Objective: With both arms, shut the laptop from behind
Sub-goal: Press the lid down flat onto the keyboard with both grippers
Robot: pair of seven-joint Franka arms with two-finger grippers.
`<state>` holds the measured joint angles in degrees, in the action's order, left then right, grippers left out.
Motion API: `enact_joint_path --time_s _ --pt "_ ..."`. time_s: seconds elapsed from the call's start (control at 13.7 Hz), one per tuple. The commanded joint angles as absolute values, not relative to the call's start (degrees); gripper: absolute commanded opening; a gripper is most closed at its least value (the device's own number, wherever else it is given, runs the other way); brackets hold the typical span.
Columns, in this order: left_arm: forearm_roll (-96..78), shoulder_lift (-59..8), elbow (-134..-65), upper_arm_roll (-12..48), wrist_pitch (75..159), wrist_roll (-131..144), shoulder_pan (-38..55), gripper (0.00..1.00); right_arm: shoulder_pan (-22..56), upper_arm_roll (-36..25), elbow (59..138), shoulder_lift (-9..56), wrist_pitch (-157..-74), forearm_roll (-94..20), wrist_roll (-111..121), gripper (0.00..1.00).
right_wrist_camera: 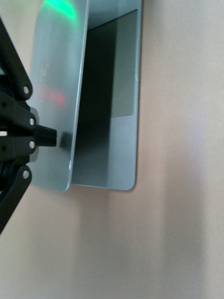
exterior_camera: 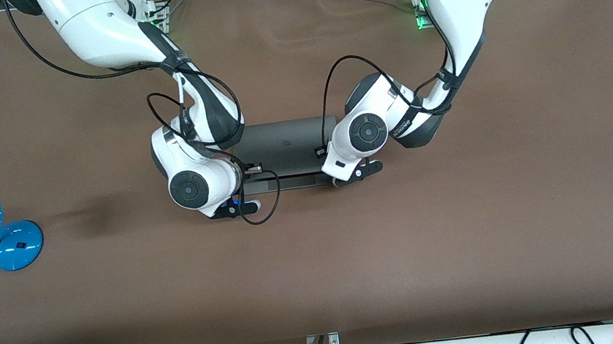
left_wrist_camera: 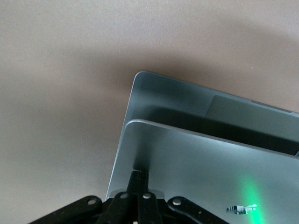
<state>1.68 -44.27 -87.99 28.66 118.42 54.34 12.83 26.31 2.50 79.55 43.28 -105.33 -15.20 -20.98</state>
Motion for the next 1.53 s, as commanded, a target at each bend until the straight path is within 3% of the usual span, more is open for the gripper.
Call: enact_joint_path --time_s 0.0,1.24,1.31,1.39,1.46 --pt "3.4 -46.0 -85.8 27.5 118.7 55.4 14.2 0.00 26.1 2.8 77.4 45.6 -106.5 -15.2 -20.2 0.00" --pt "3.3 -48.6 -85.8 22.7 123.7 55.3 18.1 0.00 26.1 2.8 77.2 50.9 -114.0 -13.4 -18.6 0.00" --pt "3.3 -48.6 -85.8 22.7 123.6 55.3 18.1 0.07 26.1 2.7 77.2 51.0 -114.0 -13.4 -18.8 0.00" --pt "3.3 -48.4 -85.8 22.7 123.6 55.3 17.9 0.76 26.1 2.8 77.2 51.3 -114.1 -13.4 -18.8 0.00" --pt "3.6 -48.1 -85.8 22.7 123.6 54.8 17.7 1.00 26.1 2.8 77.2 51.4 -115.0 -13.4 -18.7 0.00"
